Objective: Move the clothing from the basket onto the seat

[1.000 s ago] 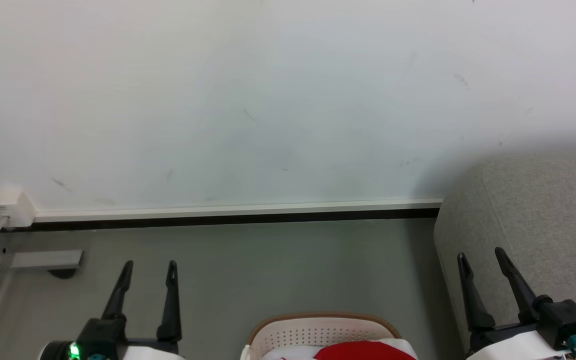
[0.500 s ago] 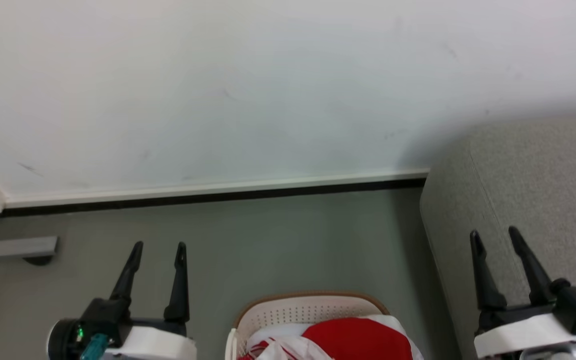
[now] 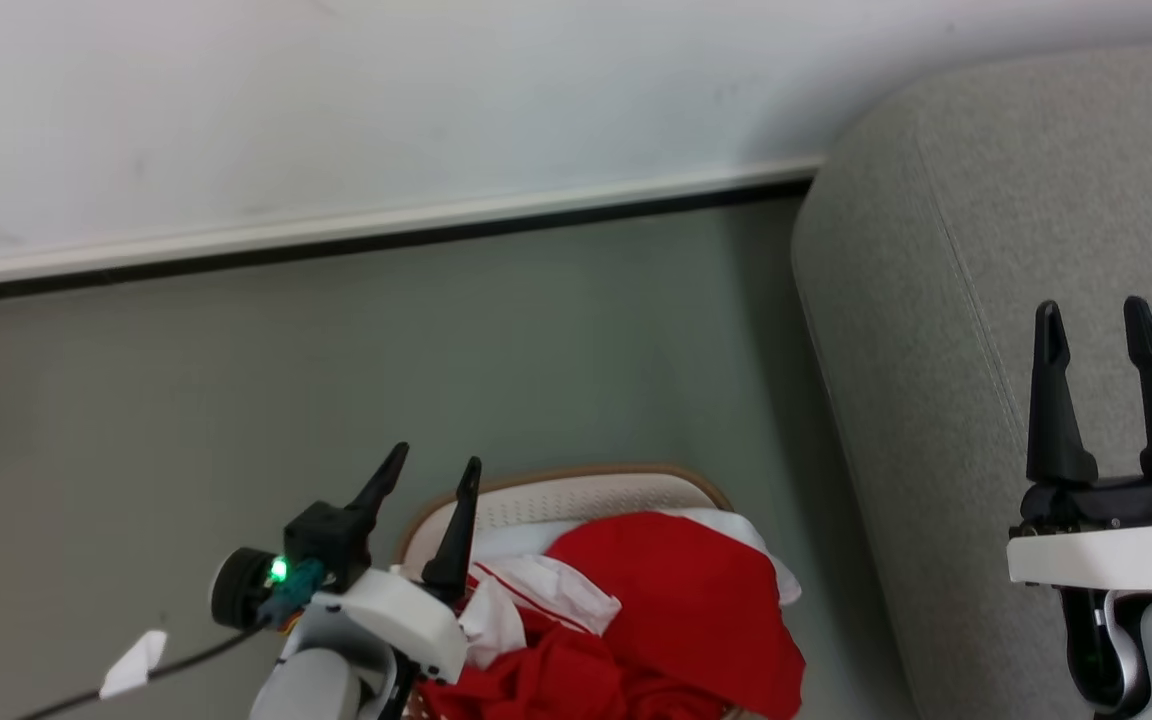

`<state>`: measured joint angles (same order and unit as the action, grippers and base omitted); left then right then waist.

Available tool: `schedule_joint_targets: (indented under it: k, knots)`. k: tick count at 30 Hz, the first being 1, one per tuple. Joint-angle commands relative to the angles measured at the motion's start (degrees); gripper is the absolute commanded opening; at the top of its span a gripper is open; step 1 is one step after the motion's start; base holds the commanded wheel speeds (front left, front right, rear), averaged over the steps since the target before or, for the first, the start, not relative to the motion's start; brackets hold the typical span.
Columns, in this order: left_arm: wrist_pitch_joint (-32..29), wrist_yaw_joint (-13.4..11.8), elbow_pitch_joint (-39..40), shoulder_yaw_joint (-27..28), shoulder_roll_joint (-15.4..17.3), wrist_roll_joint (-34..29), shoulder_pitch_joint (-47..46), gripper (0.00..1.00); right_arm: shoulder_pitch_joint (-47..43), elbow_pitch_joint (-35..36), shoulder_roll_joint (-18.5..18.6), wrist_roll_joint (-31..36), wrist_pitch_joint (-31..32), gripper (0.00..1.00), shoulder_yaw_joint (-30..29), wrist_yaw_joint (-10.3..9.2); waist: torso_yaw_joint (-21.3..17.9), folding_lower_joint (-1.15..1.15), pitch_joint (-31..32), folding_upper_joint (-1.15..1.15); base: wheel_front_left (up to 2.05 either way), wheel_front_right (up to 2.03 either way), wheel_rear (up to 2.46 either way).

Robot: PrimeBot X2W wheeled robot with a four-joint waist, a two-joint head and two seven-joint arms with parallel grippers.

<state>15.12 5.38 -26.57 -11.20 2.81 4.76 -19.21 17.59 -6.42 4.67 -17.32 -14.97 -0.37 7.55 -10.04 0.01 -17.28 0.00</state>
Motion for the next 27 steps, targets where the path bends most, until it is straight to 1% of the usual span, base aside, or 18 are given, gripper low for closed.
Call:
schedule_joint_targets:
  k: [1, 6, 8, 12, 16, 19, 23, 25, 27]
  knots:
    - [0.1, 0.4, -2.2, -0.2, 0.3, 0.7, -2.0, 1.0, 1.1, 0.7, -0.3, -0.2, -0.2, 1.0, -0.2, -0.12, -3.2, -0.01, -4.1, 0.0, 0.0, 0.0, 0.0]
    - [-1.0, 1.2, -14.5, -2.7, 1.1, -0.2, -8.1, 1.0, 2.7, 3.7, -1.1, -0.5, -0.2, 1.0, -0.4, -0.12, -6.0, -0.01, -8.3, 0.0, 0.0, 0.0, 0.0]
    - [-2.5, 1.1, -19.5, -3.6, 2.0, -1.3, -10.8, 1.0, 3.3, 4.6, -1.4, -0.7, -0.2, 1.0, -0.2, -0.12, -7.2, -0.01, -10.0, 0.0, 0.0, 0.0, 0.0]
    - [-5.9, 1.6, -28.0, -5.2, 2.9, -2.0, -14.7, 1.0, 4.7, 6.2, -1.8, -1.4, -0.2, 1.0, 0.2, -0.12, -9.7, -0.01, -13.2, 0.0, 0.0, 0.0, 0.0]
    - [-8.8, 1.8, -34.5, -6.0, 4.0, -1.6, -17.9, 1.0, 6.0, 7.8, -1.8, -3.0, -0.2, 1.0, 0.4, -0.12, -11.8, -0.01, -16.0, 0.0, 0.0, 0.0, 0.0]
    - [-11.2, 2.0, -38.4, -7.1, 4.2, -1.2, -19.6, 1.0, 6.1, 8.9, -1.9, -4.9, -0.2, 1.0, 0.1, -0.12, -13.3, -0.01, -17.8, 0.0, 0.0, 0.0, 0.0]
    - [-14.6, 2.1, -42.5, -9.0, 5.6, -2.2, -21.6, 1.0, 6.3, 9.0, -1.9, -6.6, -0.2, 1.0, 0.4, -0.12, -14.7, -0.01, -19.9, 0.0, 0.0, 0.0, 0.0]
    - [-15.8, 2.1, -43.6, -9.6, 5.6, -1.9, -22.4, 1.0, 6.8, 9.1, -1.9, -7.4, -0.2, 1.0, 0.7, -0.12, -15.4, -0.01, -21.1, 0.0, 0.0, 0.0, 0.0]
    - [-17.6, 2.1, -44.6, -11.5, 5.4, -2.8, -22.8, 1.0, 7.3, 9.3, -1.9, -8.3, -0.2, 1.0, 0.9, -0.12, -16.0, -0.01, -22.2, 0.0, 0.0, 0.0, 0.0]
